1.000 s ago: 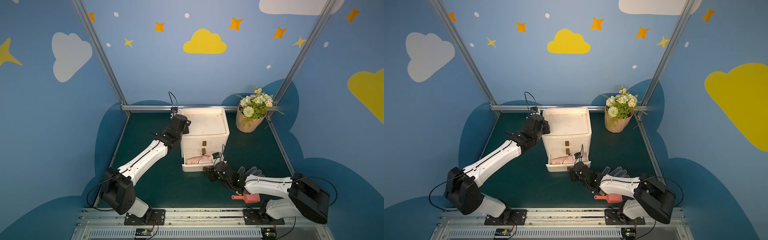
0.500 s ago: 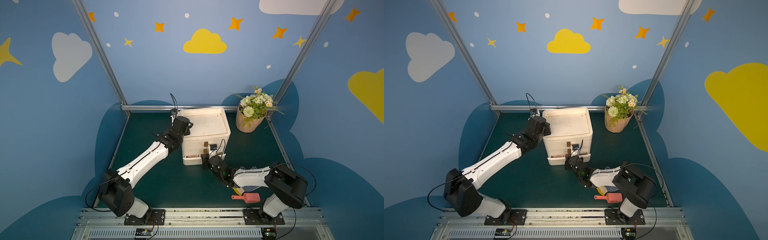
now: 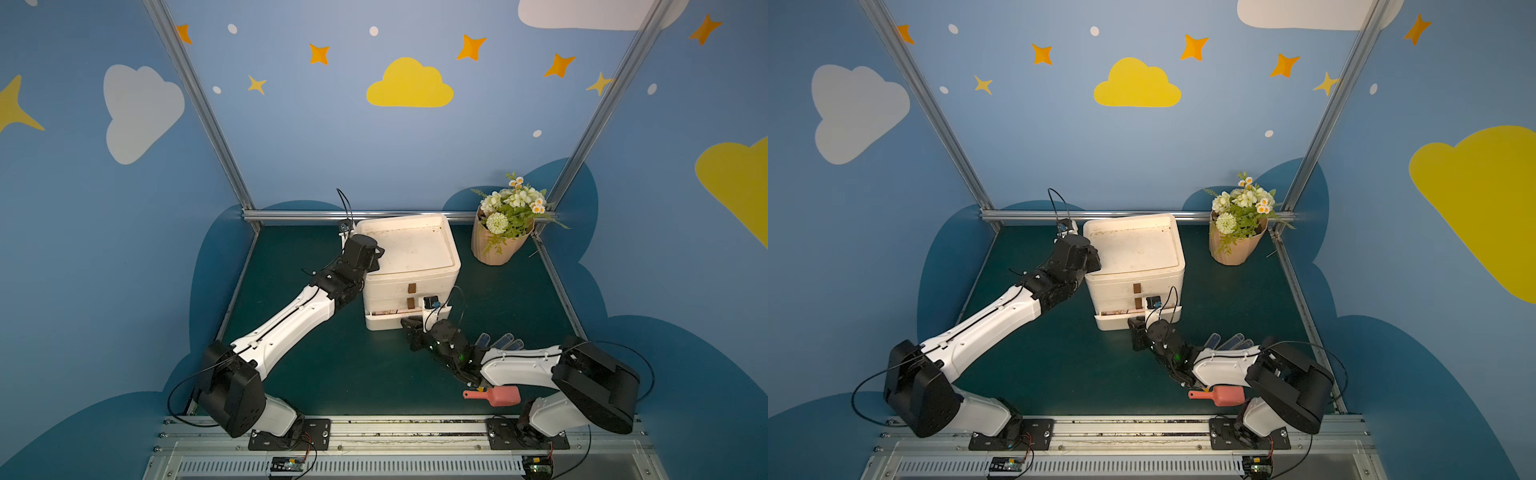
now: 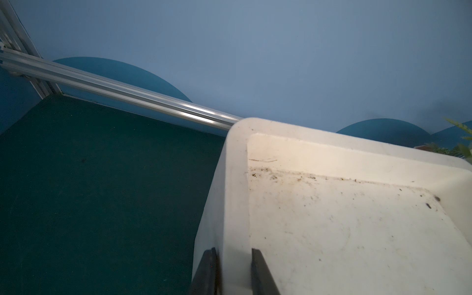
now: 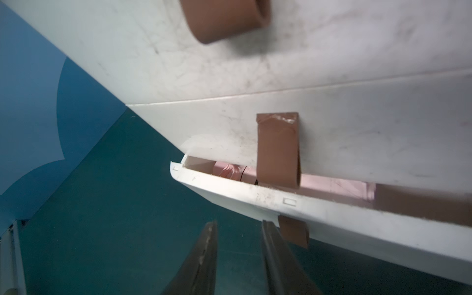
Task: Place the umbrella in the drawer by color
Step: Close the drawer in the storage box.
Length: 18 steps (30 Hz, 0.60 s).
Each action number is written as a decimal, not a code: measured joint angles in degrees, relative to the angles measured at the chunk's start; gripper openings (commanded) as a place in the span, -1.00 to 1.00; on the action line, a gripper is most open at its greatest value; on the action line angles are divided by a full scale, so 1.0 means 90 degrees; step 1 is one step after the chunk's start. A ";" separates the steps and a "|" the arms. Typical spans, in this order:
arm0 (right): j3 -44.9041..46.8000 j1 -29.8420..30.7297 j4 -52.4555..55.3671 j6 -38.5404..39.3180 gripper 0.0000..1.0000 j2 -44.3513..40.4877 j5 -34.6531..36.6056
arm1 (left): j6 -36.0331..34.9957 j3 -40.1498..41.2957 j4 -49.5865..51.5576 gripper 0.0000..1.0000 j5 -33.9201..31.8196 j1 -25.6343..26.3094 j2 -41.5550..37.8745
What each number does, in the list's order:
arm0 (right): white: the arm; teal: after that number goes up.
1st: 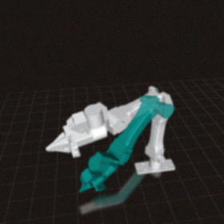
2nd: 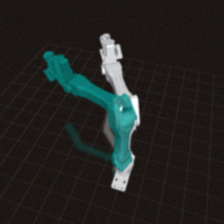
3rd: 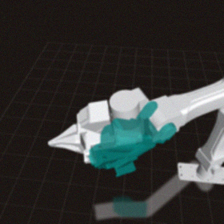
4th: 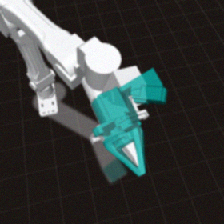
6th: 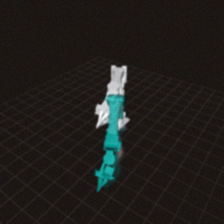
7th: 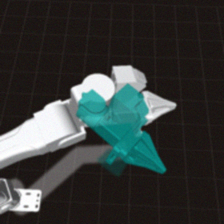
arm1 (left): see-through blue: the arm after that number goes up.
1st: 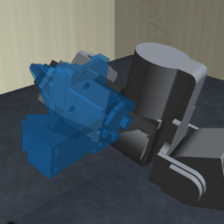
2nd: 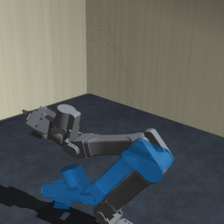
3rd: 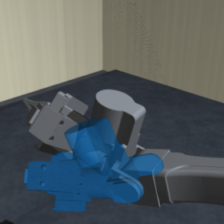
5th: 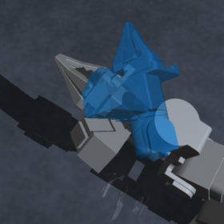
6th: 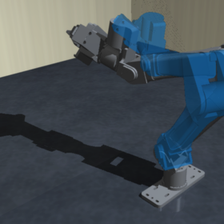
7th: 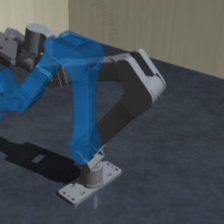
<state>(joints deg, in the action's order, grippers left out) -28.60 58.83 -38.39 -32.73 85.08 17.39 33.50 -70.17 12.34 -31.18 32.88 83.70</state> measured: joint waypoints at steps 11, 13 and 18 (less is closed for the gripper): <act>-0.0061 -0.0386 0.0277 -0.0240 -0.32 0.0852 0.0325 | 0.0068 0.0226 -0.0078 -0.95 0.0214 -0.0029 -0.0223; -0.0129 -0.0447 0.0189 -0.0107 -0.32 0.0954 0.0369 | 0.0073 0.0284 -0.0061 -0.94 0.0267 -0.0029 -0.0301; -0.0226 -0.0483 -0.0119 0.0180 -0.32 0.1270 0.0381 | 0.0197 0.0325 -0.0073 -0.95 0.0231 -0.0049 -0.0316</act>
<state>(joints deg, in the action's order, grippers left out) -30.63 54.48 -39.46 -31.11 96.51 20.82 35.27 -67.24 11.68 -29.10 32.45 80.86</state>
